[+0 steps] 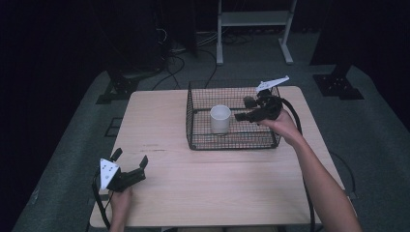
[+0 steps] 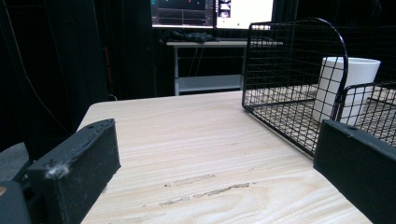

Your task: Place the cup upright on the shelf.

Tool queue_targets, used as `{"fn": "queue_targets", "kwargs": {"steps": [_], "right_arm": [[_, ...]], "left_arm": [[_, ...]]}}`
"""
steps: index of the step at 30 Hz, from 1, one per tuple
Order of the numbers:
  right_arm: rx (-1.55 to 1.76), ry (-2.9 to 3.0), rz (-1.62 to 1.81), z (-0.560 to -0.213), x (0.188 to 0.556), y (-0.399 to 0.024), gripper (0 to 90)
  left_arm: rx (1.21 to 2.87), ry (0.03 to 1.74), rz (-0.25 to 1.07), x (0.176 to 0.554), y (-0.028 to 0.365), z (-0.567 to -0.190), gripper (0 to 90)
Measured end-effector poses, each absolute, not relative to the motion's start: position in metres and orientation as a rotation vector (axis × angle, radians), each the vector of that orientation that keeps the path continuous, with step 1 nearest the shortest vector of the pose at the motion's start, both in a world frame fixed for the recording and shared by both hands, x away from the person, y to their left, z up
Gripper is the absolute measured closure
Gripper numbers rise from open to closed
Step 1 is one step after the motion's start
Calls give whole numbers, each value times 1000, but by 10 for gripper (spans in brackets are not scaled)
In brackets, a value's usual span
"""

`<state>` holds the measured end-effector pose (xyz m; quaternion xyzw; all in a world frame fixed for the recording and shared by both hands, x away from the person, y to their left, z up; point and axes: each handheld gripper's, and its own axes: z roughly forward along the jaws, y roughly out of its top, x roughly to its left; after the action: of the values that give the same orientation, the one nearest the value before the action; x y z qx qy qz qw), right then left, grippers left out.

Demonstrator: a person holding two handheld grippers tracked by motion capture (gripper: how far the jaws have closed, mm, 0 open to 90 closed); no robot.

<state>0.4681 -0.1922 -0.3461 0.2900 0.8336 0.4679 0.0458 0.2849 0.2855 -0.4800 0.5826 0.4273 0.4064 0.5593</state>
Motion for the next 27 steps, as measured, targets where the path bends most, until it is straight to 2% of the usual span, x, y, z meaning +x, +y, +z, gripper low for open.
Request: {"fn": "queue_targets", "kwargs": {"steps": [12, 27], "right_arm": [[791, 2567, 1420, -333, 446, -190, 153], [763, 2574, 1435, -344, 426, -199, 151]], "left_arm": [[1373, 1008, 958, 285, 286, -480, 0], [1375, 1008, 959, 285, 285, -480, 0]]}}
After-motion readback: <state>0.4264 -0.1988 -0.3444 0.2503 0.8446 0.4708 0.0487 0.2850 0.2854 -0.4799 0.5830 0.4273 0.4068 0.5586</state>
